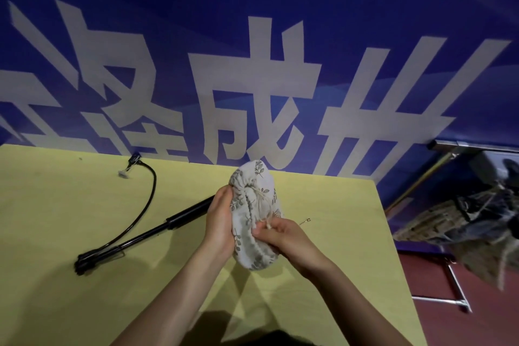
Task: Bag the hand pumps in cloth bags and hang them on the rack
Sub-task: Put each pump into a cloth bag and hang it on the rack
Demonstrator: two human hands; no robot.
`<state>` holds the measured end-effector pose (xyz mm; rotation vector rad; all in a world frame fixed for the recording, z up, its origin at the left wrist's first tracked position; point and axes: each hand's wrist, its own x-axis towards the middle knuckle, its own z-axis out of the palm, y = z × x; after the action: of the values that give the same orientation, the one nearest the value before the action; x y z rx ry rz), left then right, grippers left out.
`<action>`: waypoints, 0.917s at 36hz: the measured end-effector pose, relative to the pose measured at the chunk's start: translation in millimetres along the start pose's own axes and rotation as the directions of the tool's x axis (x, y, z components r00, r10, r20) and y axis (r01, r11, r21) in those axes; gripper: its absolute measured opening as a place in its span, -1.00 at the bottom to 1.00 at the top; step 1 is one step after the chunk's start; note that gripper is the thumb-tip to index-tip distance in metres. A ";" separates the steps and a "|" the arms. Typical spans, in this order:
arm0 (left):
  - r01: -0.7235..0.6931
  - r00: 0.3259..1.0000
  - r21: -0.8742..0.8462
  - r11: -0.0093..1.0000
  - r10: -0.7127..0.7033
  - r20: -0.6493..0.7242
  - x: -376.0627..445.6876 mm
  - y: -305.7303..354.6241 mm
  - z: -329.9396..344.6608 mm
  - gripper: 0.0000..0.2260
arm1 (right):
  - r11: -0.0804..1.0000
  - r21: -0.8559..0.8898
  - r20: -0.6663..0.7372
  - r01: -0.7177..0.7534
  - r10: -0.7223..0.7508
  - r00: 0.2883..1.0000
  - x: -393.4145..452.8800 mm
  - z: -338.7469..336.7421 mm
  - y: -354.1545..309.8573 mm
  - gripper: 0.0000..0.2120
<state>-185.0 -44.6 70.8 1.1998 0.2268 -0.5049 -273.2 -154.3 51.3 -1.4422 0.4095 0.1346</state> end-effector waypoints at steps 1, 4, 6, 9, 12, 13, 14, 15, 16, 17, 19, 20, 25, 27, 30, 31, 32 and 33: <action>-0.008 1.000 0.002 1.000 0.008 -0.001 -1.6 -1.5 -2.1 -0.75 | 1.000 -0.017 -0.018 0.008 -0.008 1.000 -0.9 1.0 4.4 -0.55; 0.001 1.000 -0.014 1.000 -0.001 -0.021 -10.0 -3.2 -8.6 -0.76 | 0.999 -0.019 -0.088 0.047 -0.048 0.995 -5.1 3.1 15.6 -0.50; 0.031 0.998 -0.061 0.998 -0.034 -0.046 -12.3 -3.2 -16.8 -0.75 | 0.996 0.062 -0.151 0.066 -0.056 0.987 -8.2 4.3 17.5 -0.66; 0.119 0.991 -0.088 0.989 -0.124 -0.053 -12.0 3.2 -34.5 -0.74 | 0.897 0.435 -0.189 0.080 0.005 0.982 -10.5 -3.5 16.0 -0.66; 0.170 0.981 -0.118 0.978 -0.179 -0.071 -11.9 10.9 -49.3 -0.77 | 0.616 0.788 -0.084 -0.010 0.125 0.989 -15.0 -17.8 11.0 -0.76; 0.173 0.981 -0.087 0.981 -0.179 -0.070 -13.3 11.9 -52.0 -0.80 | 0.554 0.832 -0.057 -0.036 0.150 0.987 -14.6 -23.1 12.0 -0.79; 0.169 0.984 -0.025 0.985 -0.170 -0.057 -14.2 10.3 -54.9 -0.82 | 0.520 0.852 -0.026 -0.064 0.164 0.986 -15.7 -27.1 12.2 -0.79; 0.164 0.986 0.072 0.984 -0.161 -0.039 -13.6 6.1 -57.6 -0.79 | 0.514 0.854 -0.004 -0.084 0.167 0.986 -16.2 -27.5 11.9 -0.76; 0.153 0.988 0.183 0.971 -0.153 -0.015 -14.2 1.3 -60.6 -0.73 | 0.532 0.840 0.020 -0.106 0.166 0.986 -17.8 -25.9 10.9 -0.72; 0.134 0.989 0.280 0.951 -0.145 0.018 -16.8 -2.1 -62.8 -0.67 | 0.576 0.806 0.048 -0.137 0.167 0.985 -19.1 -23.2 9.9 -0.69; 0.066 0.984 0.394 0.917 -0.126 0.128 -22.3 -8.0 -66.8 -0.55 | 0.674 0.711 0.121 -0.200 0.164 0.979 -23.3 -16.2 5.9 -0.65; 0.033 0.979 0.422 0.906 -0.115 0.170 -23.9 -11.3 -67.8 -0.49 | 0.726 0.650 0.151 -0.225 0.166 0.974 -25.6 -13.5 4.8 -0.64; -0.071 0.992 0.585 0.808 -0.003 0.124 -26.1 -23.4 -65.8 -0.51 | 0.874 0.444 0.111 -0.198 0.166 0.980 -25.8 -9.4 9.3 -0.61; -0.178 0.980 0.712 0.679 0.061 0.187 -24.0 -26.9 -72.4 -0.41 | 0.853 0.495 0.047 -0.165 0.164 0.985 -26.5 -13.6 11.2 -0.65; -0.344 0.937 0.888 0.306 0.173 0.303 -23.1 -30.4 -82.0 -0.40 | 0.790 0.600 0.010 -0.126 0.150 0.989 -28.1 -21.8 8.6 -0.66; -0.363 0.926 0.899 0.244 0.197 0.321 -23.8 -31.1 -83.5 -0.44 | 0.778 0.615 0.015 -0.130 0.154 0.988 -27.2 -24.5 8.7 -0.65; -0.377 0.918 0.898 0.228 0.220 0.330 -23.8 -32.1 -84.4 -0.50 | 0.770 0.622 0.023 -0.138 0.159 0.987 -27.3 -25.8 7.3 -0.64; -0.381 0.916 0.895 0.230 0.228 0.332 -21.9 -34.8 -86.7 -0.57 | 0.764 0.628 0.024 -0.145 0.167 0.986 -27.7 -26.8 5.5 -0.64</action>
<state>-212.7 32.1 20.3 2.3559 -0.5615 -0.3323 -305.8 -175.5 54.0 -0.7409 0.5423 0.0936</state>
